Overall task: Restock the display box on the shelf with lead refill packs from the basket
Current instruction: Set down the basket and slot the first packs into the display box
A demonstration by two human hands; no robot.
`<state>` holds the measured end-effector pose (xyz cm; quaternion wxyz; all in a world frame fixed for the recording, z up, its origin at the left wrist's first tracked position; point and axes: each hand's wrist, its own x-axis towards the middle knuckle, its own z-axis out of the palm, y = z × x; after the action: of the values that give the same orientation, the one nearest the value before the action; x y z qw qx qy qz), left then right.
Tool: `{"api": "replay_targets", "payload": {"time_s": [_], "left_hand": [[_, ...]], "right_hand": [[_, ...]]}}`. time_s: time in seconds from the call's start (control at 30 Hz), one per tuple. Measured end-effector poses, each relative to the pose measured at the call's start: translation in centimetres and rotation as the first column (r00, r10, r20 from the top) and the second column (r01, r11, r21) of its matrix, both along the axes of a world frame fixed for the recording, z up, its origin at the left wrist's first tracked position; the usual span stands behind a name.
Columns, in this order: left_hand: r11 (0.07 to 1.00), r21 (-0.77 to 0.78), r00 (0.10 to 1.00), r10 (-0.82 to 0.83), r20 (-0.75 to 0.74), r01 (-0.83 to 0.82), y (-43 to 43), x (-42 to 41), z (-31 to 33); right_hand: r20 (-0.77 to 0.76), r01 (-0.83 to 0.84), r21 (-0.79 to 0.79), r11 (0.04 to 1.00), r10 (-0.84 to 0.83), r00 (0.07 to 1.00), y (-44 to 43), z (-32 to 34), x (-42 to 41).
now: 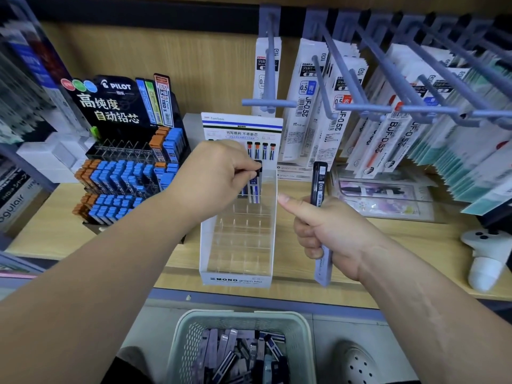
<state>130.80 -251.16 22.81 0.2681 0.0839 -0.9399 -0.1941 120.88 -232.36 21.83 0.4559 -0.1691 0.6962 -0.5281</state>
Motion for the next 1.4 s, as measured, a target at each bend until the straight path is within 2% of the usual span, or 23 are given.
{"api": "replay_targets", "payload": {"time_s": [0.27, 0.47, 0.53, 0.57, 0.6, 0.67, 0.73, 0.8, 0.87, 0.9, 1.0, 1.1, 1.2, 1.3, 1.4], "left_hand": [[0.978, -0.193, 0.997, 0.071, -0.037, -0.077, 0.4, -0.6, -1.3], [0.968, -0.208, 0.99, 0.131, -0.046, -0.138, 0.3, -0.3, -1.2], [0.986, -0.086, 0.987, 0.134, -0.089, -0.142, 1.2, -0.1, -0.3], [0.991, 0.074, 0.989, 0.116, -0.088, -0.109, 1.8, 0.0, 0.4], [0.956, 0.288, 0.995, 0.073, -0.065, -0.052, 2.5, 0.2, 1.0], [0.742, 0.666, 0.994, -0.108, 0.0, 0.08, 3.7, 0.6, 2.0], [0.614, 0.771, 0.972, -0.235, -0.026, 0.169, 4.3, 1.0, 2.2], [0.551, 0.814, 0.974, -0.215, -0.076, 0.186, 4.2, 1.2, 2.0], [0.508, 0.85, 0.988, -0.127, -0.087, 0.14, 3.8, 1.3, 2.0], [0.501, 0.857, 0.992, -0.089, -0.084, 0.118, 3.6, 1.4, 1.9], [0.505, 0.861, 0.996, 0.028, -0.083, 0.057, 2.8, 1.6, 1.6], [0.513, 0.859, 0.991, 0.115, -0.069, 0.0, 2.0, 1.7, 1.3], [0.521, 0.853, 0.994, 0.089, -0.057, 0.003, 1.8, 1.7, 1.4], [0.61, 0.792, 0.983, 0.148, -0.107, -0.005, 1.3, 1.5, 1.9], [0.733, 0.679, 0.958, 0.227, -0.175, -0.05, 0.3, 1.4, 1.9]], "right_hand": [[-0.003, -0.032, 0.016, 0.999, 0.032, 0.999, -0.1, -0.2, -0.1], [0.09, -0.137, -0.036, 0.99, 0.14, 0.986, 0.0, 0.3, 0.2], [0.116, -0.22, -0.063, 0.973, 0.226, 0.967, 0.0, 0.4, 0.3], [0.141, -0.268, -0.078, 0.96, 0.277, 0.951, 0.0, 0.5, 0.4], [0.173, -0.321, -0.096, 0.942, 0.333, 0.927, 0.1, 0.6, 0.4], [0.247, -0.414, -0.155, 0.897, 0.441, 0.863, 0.1, 0.7, 0.5], [0.304, -0.468, -0.218, 0.857, 0.515, 0.802, 0.0, 0.7, 0.5], [0.326, -0.487, -0.25, 0.837, 0.546, 0.771, -0.3, 0.7, 0.6], [0.324, -0.448, -0.237, 0.862, 0.505, 0.8, -0.6, 0.7, 0.9], [0.291, -0.398, -0.213, 0.892, 0.447, 0.846, -0.7, 0.7, 0.9], [0.12, -0.199, -0.155, 0.968, 0.218, 0.968, -1.0, 0.4, 0.7], [0.031, -0.119, -0.169, 0.978, 0.126, 0.992, -1.1, 0.1, 0.5], [-0.053, -0.125, -0.139, 0.982, 0.119, 0.991, -1.2, 0.0, 1.0], [-0.099, 0.005, -0.114, 0.994, -0.017, 0.995, -1.4, -0.3, 0.8], [-0.002, 0.205, -0.135, 0.97, -0.207, 0.978, -1.2, -0.2, -0.1]]}}
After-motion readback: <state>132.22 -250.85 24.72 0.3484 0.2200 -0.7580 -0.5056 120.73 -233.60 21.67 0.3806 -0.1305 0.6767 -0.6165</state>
